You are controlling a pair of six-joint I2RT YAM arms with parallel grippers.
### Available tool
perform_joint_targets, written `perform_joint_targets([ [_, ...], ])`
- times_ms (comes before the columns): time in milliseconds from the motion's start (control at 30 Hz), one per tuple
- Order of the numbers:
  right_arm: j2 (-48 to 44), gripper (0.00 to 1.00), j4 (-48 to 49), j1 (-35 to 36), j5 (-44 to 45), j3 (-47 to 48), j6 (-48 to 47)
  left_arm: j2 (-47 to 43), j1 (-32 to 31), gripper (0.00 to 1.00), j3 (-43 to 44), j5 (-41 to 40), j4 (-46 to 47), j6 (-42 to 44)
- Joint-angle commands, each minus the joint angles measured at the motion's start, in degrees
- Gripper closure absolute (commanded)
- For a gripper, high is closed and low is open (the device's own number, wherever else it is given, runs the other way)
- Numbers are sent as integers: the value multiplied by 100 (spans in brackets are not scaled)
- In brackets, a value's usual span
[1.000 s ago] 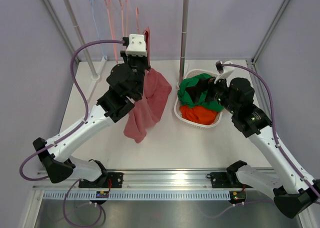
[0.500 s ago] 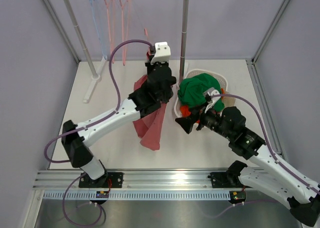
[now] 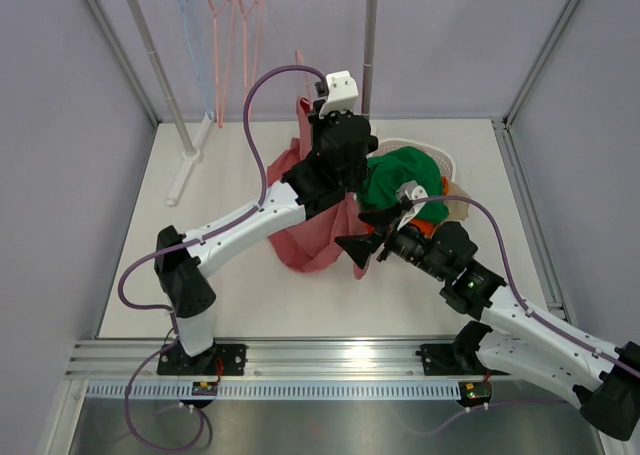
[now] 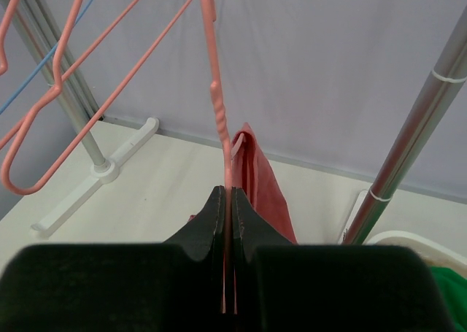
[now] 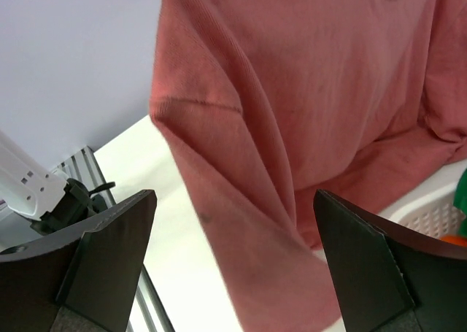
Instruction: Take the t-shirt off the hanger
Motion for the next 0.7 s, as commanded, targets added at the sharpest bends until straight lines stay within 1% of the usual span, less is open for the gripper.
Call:
perform_joint_targets([
  [0,235,1,677,96,16,202,42,-245,36,100,35,-216,237,-483],
  [100,482,2,808,122,148,282,-37,-315,27,100,-9,-181,71,-597],
  [133,552,4,922,113,157,282,-54,-359,9,100,-27,-181,-9,-658],
  [167,596,13,923,122,105,282,-63,-403,9,100,-62,-172,-53,-711],
  [200,640,45,854,122,69,387,-63,-525,9,100,-123,-163,-62,-799],
  [267,737,78,564,113,-1,493,-28,-605,18,100,-290,-93,-53,-870],
  [333,633,100,467,148,-1,485,33,-606,62,100,-291,-102,-62,-870],
  [400,370,100,379,183,60,397,60,-544,114,100,-299,-93,-71,-887],
  [467,158,100,-15,192,174,423,60,-500,176,100,-334,-58,-71,-975],
  [500,53,100,-209,210,192,449,42,-474,228,100,-335,55,-219,-1167],
  [533,-166,100,-576,219,192,458,33,-413,360,100,-317,152,-290,-1273],
  [633,-640,100,-1087,271,122,362,182,-185,667,100,-124,381,-387,-1468],
  [667,-747,100,-1185,298,122,300,226,-105,738,100,120,425,-387,-1407],
])
